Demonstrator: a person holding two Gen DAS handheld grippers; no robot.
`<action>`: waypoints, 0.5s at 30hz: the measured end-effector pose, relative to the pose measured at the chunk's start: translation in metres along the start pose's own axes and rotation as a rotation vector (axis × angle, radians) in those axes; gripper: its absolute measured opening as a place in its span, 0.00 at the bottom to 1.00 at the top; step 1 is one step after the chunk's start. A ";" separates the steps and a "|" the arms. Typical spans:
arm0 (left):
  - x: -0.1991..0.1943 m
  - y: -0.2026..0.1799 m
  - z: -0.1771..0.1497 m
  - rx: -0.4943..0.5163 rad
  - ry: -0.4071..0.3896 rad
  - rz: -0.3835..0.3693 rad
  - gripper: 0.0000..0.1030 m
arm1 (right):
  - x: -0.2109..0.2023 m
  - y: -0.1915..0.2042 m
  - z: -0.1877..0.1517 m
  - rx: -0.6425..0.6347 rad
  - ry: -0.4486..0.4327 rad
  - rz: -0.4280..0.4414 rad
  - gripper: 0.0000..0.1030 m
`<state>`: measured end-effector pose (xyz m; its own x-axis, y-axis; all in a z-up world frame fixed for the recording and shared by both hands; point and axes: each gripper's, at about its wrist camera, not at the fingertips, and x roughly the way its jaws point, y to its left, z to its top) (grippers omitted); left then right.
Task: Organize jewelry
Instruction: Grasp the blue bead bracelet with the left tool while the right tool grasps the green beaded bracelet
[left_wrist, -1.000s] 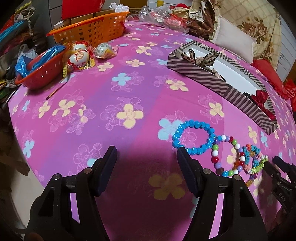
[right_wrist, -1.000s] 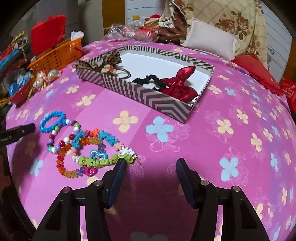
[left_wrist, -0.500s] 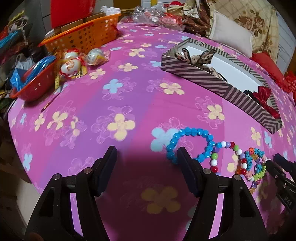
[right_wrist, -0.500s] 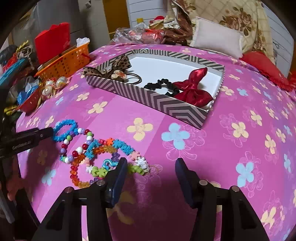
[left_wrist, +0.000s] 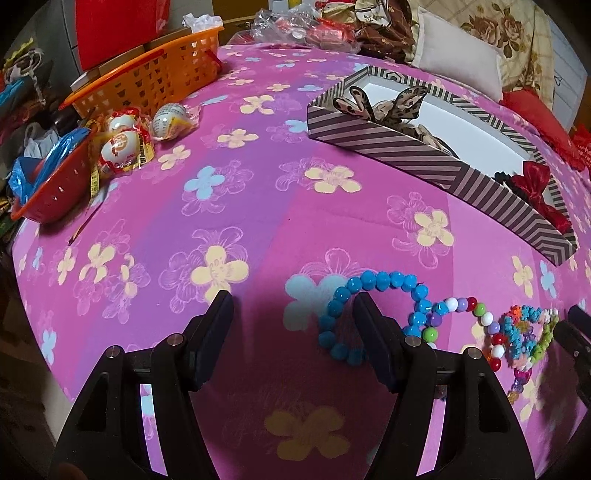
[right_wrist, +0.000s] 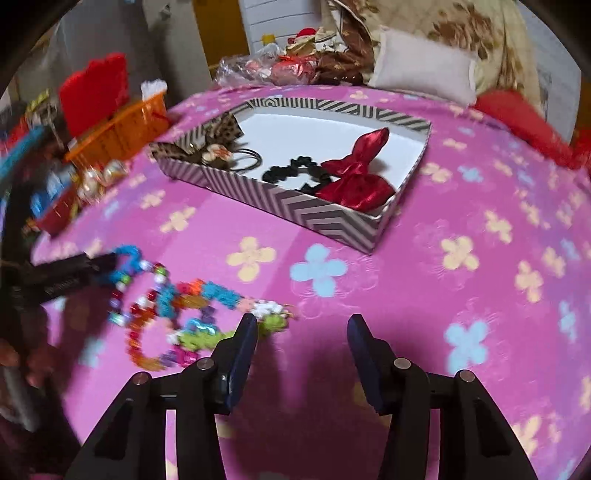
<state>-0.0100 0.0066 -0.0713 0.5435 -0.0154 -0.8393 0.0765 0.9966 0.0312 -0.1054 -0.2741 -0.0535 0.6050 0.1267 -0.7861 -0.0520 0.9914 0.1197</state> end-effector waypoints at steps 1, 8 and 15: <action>0.000 0.000 0.000 -0.002 0.001 -0.002 0.66 | 0.001 0.004 0.001 -0.018 -0.009 0.000 0.48; 0.002 -0.001 0.002 -0.010 0.002 -0.020 0.65 | 0.012 0.021 -0.003 -0.061 -0.049 -0.008 0.31; -0.003 -0.015 0.001 0.058 -0.018 -0.066 0.08 | 0.006 0.022 -0.004 -0.067 -0.037 -0.028 0.08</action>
<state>-0.0124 -0.0081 -0.0688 0.5510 -0.0827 -0.8304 0.1605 0.9870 0.0082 -0.1059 -0.2510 -0.0575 0.6361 0.0987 -0.7653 -0.0869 0.9946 0.0560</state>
